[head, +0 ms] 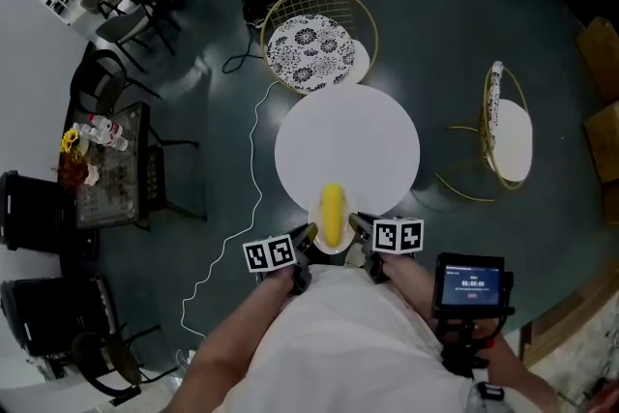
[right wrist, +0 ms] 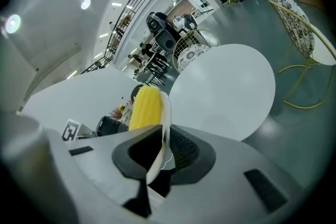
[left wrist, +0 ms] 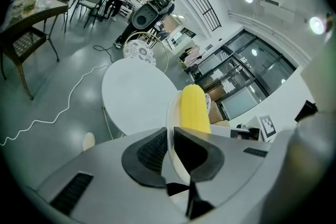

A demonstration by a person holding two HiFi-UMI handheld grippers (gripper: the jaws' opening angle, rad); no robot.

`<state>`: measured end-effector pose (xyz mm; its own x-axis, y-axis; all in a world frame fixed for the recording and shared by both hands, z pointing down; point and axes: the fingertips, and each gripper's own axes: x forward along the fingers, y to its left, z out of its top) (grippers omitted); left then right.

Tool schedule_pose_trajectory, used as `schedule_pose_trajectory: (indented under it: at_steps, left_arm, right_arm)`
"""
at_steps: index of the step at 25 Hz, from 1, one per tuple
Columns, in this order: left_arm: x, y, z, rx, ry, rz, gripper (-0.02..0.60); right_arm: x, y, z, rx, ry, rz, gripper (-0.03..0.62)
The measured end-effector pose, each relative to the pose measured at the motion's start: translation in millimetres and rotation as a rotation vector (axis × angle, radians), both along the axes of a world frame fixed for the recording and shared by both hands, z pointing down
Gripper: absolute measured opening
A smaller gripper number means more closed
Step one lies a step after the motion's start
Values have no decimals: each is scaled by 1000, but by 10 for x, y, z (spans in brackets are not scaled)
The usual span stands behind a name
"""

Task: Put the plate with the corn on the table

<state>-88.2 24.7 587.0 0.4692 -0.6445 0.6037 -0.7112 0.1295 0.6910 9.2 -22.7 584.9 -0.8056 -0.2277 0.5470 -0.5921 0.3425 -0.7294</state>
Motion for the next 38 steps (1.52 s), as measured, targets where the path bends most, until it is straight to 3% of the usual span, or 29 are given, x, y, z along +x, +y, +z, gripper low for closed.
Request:
schedule_pose_trajectory:
  at_steps: [13,28,38]
  left_arm:
    - [19,-484,27,-15,4,110,43]
    - [-409,-1130,201,-19,1,127,43]
    - [-501,-1538,294,-38,10,131,43]
  right_arm:
    - [62,-369,37,-17,10,88,52]
    - [-364,-1006,225,-25,38,86,52]
    - [-408,-1431,348,-31,70,83,52]
